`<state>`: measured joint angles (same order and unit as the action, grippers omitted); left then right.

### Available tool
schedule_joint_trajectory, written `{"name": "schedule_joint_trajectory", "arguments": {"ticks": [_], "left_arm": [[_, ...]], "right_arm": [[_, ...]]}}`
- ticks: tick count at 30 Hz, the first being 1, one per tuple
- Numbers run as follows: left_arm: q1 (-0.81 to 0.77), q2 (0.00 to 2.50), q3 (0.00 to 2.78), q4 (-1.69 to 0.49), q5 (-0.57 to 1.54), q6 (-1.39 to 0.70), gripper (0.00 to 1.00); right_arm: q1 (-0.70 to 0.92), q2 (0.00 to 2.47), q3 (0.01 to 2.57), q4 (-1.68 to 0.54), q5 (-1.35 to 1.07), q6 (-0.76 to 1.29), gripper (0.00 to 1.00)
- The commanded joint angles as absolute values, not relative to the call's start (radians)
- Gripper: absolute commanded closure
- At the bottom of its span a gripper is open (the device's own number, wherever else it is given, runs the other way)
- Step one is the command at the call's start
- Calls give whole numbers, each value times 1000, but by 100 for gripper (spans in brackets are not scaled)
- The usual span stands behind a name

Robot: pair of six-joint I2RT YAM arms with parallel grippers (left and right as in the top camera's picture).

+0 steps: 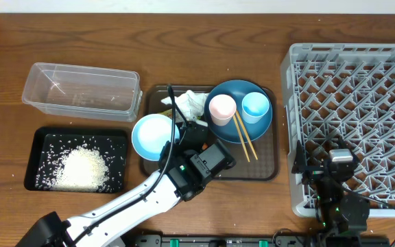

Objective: Sort waste into correct bins and load items into the dishwasher rack
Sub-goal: 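Carry the emptied bowl back and set it on the dark tray, then move the left gripper to the carrot and grasp it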

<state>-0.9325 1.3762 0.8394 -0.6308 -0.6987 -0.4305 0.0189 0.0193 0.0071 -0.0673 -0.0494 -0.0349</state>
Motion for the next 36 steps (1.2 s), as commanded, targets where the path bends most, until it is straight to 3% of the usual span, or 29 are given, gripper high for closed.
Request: {"name": "schedule_joint_trajectory", "arguments": {"ticks": [1,12,27,31,34,36], "left_arm": [[-936,1369,830,-645,-750,-397,94],[-936,1380,822,-623,-370,-455,93],[-936,1554,821,-588,-352,-481,92],[-936,1567,821,-577,-351,-485,83],[-931,1563,823,-573,-352,-484,62],[-924,1552,823,-574,-352,-484,62]], "right_arm": [[19,19,6,-71,-50,-39,1],[19,19,6,-71,-50,-38,1],[19,19,6,-71,-50,-39,1],[19,19,6,-71,-50,-39,1],[19,19,6,-71,-50,-39,1],[19,19,6,-71,-50,-39,1]]}}
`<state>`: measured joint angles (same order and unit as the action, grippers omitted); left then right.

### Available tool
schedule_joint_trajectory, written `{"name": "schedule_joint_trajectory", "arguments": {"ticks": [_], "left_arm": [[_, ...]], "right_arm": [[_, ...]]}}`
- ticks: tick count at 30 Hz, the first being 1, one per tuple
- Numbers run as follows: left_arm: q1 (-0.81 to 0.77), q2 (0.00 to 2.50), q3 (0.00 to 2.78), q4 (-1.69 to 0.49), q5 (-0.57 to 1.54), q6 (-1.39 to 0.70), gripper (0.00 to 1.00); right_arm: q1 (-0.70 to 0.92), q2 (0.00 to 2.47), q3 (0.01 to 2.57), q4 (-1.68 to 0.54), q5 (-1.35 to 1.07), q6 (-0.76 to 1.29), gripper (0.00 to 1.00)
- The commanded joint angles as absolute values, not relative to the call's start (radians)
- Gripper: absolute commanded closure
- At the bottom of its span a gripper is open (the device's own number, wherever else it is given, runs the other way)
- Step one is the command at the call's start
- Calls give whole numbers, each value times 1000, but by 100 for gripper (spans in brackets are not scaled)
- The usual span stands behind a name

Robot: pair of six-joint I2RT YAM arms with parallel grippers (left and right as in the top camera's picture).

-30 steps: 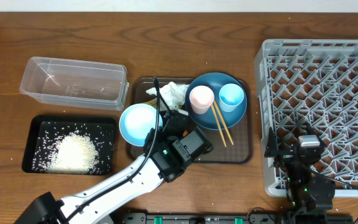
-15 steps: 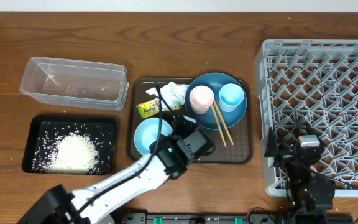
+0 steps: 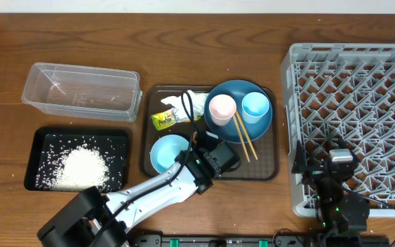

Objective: Sort waste into correct bins and load items into the dishwasher rack
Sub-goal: 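Move the left gripper to the carrot and grasp it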

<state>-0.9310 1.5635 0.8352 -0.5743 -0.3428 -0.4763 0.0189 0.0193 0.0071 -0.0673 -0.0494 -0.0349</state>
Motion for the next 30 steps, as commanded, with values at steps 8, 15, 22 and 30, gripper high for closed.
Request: {"name": "schedule_joint_trajectory", "arguments": {"ticks": [8,15,22,30], "left_arm": [[-854,1468,824,-590,-352,-463,61],[-791,1341,827,-619,-351,-431,61],[-789,1259,827,-591,-117,-474,61],[-798,1324,820,-574,34,-552,77]], "right_arm": [[19,19,6,-71,-50,-39,1],[19,19,6,-71,-50,-39,1],[19,19,6,-71,-50,-39,1],[19,19,6,-71,-50,-39,1]]}}
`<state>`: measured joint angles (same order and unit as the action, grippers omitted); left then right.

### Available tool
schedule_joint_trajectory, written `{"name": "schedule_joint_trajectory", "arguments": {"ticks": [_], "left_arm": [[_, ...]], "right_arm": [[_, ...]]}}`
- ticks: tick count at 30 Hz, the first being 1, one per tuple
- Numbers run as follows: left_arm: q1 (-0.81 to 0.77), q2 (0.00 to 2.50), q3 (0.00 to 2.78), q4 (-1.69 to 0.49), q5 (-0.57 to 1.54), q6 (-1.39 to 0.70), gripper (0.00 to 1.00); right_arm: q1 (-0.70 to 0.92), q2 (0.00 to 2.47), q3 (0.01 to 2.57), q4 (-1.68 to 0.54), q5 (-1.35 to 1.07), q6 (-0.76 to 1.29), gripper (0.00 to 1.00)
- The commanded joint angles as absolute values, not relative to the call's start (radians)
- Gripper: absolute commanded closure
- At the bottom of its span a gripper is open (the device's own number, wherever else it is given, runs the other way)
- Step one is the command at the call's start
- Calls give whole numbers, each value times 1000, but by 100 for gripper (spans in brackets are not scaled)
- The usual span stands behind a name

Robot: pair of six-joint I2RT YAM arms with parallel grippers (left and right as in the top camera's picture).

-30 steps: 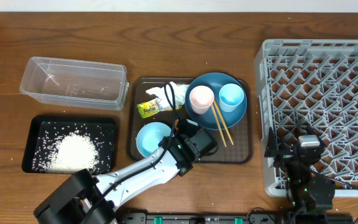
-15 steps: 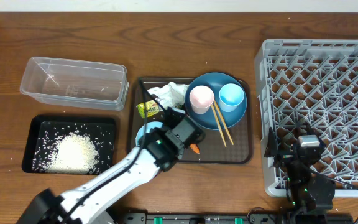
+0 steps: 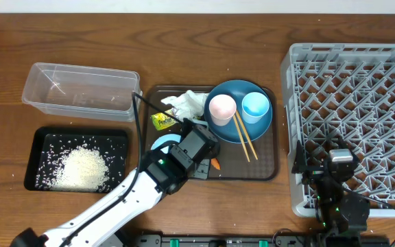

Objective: Sort waste into correct bins and load items into the dishwasher rack
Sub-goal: 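Move the left gripper to the carrot and grasp it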

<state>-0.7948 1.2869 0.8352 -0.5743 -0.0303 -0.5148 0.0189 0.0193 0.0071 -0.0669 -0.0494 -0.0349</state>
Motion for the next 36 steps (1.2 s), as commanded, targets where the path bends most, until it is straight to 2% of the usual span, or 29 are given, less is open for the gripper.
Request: {"name": "schedule_joint_trajectory", "arguments": {"ticks": [1,8,14,21,31,34,36], "left_arm": [[-798,1341,820,-573,34,-552,80],[-797,1486,820,-556,21,-551,90],[-797,1506,820,-570,-153,-552,92],[-797,1506,820,-571,-194,-552,92],[-797,1506,820,-552,-217,-614,89],[-797,1505,820,-487,-143,-631,84],[-797,1505,820,-429,-77,-631,76]], "right_arm": [[19,19,6,-71,-50,-39,1],[19,19,6,-71,-50,-39,1],[19,19,6,-71,-50,-39,1],[19,19,6,-71,-50,-39,1],[19,19,6,-71,-50,-39,1],[19,19,6,-71,-50,-38,1],[19,19,6,-71,-50,-39,1]]}}
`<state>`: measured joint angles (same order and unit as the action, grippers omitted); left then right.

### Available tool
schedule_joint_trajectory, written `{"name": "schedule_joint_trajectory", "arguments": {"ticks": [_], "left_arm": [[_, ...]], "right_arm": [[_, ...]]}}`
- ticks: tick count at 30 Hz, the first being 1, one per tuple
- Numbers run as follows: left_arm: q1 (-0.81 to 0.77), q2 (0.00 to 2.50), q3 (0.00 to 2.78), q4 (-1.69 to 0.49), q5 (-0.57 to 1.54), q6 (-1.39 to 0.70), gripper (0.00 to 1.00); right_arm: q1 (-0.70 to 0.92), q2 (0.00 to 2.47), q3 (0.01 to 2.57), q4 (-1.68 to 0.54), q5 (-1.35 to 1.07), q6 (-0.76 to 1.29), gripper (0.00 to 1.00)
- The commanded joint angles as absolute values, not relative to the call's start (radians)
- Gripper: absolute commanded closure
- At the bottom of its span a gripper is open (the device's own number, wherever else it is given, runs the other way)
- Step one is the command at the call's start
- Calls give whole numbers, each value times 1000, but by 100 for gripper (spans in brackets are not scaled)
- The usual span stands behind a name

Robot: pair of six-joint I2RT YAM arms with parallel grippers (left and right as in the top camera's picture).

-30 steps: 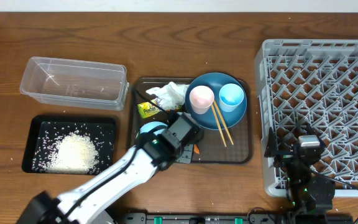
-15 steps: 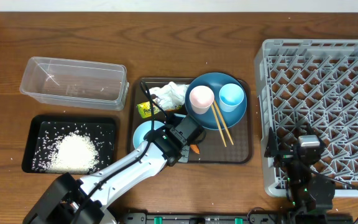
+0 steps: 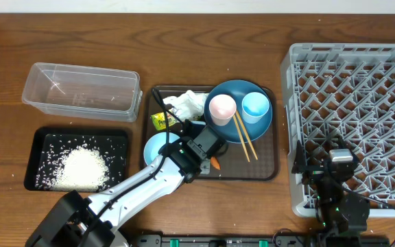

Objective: Sort waste into correct bins and load items into the dishwasher rack
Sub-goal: 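Move the left gripper to the carrot and grasp it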

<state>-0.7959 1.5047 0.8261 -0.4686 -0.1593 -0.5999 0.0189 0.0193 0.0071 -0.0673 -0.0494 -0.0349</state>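
Observation:
A brown tray [image 3: 262,171] holds a dark blue plate [image 3: 228,96] bearing a pink cup [image 3: 221,108], a light blue cup [image 3: 255,106] and a pair of chopsticks [image 3: 245,137]. A crumpled white napkin [image 3: 187,103] and a yellow packet [image 3: 160,121] lie at the tray's back left. A light blue bowl [image 3: 158,147] sits at its front left, partly under my left arm. My left gripper [image 3: 204,143] hovers over the tray's middle, its fingers hidden by the wrist. A small orange scrap [image 3: 215,164] lies beside it. My right gripper [image 3: 336,154] rests over the grey dishwasher rack [image 3: 362,82].
A clear plastic bin [image 3: 81,89] stands at the back left. In front of it a black bin [image 3: 40,137] holds spilled white rice. The rack fills the right side of the wooden table.
My left gripper has shifted a little right and back, from over the bowl toward the tray's middle. More of the bowl shows now. The right arm has not moved.
The light blue bowl was first higher on the tray's left side, by my left gripper. Then it sat at the tray's front left with the gripper to its right. The gripper then covered the bowl, an orange scrap showing beside it, and now stands over the tray's middle.

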Motion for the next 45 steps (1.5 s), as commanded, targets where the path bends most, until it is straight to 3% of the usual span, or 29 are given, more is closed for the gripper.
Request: {"name": "schedule_joint_trajectory", "arguments": {"ticks": [1,16,45], "left_arm": [[-797,1505,820,-402,-55,-632,75],[-797,1510,820,-323,-121,-947,67],[-797,1640,820,-258,-177,-1042,60]], "right_arm": [[19,19,6,-71,-50,-39,1],[19,19,6,-71,-50,-39,1],[19,19,6,-71,-50,-39,1]]}}
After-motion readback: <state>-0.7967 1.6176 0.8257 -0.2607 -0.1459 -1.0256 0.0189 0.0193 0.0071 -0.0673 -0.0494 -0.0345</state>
